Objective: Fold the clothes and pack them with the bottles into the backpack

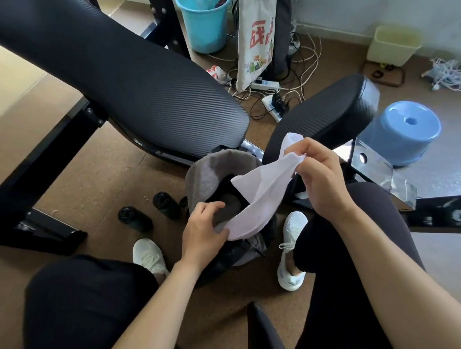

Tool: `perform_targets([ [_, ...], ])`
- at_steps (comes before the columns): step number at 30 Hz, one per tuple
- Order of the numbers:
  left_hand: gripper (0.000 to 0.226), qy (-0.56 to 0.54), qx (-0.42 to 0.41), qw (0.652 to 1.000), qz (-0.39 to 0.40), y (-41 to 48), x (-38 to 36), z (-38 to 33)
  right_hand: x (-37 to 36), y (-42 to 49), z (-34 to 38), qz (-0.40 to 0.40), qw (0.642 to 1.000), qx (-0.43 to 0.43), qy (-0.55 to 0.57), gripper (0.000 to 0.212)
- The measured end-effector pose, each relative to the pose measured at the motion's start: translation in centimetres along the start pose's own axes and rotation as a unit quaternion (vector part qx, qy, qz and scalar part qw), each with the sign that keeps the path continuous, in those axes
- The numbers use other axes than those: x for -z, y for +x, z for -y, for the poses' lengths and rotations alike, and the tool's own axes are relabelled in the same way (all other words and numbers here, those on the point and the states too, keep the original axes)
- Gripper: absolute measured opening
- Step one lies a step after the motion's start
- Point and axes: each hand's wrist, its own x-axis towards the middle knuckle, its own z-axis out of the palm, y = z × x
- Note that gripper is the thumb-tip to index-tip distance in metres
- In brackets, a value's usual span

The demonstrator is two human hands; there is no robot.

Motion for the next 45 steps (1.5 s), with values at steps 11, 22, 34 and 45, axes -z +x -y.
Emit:
perform_targets([
  [11,0.060,0.083,-0.041,0.995,0.023,1.3,-2.2,-0.4,0.3,-0.6,0.1,0.071,0.995,-0.014,0.073,0.016],
  [22,0.076,0.084,-0.043,0.993,0.068,2.0,-3.8,-0.6,0.8,-1.2,0.6,0.122,0.988,-0.046,0.081,0.023],
  [34,0.041,0.082,-0.075,0.990,0.081,1.9,-4.0,-0.6,1.2,-1.2,0.6,0.123,0.987,-0.058,0.082,0.025],
  [45,0.020,0.056,0.070,0.992,0.093,2.0,0.7,0.5,3.3,0.8,-1.6,-0.153,0.976,-0.038,-0.147,0.004],
])
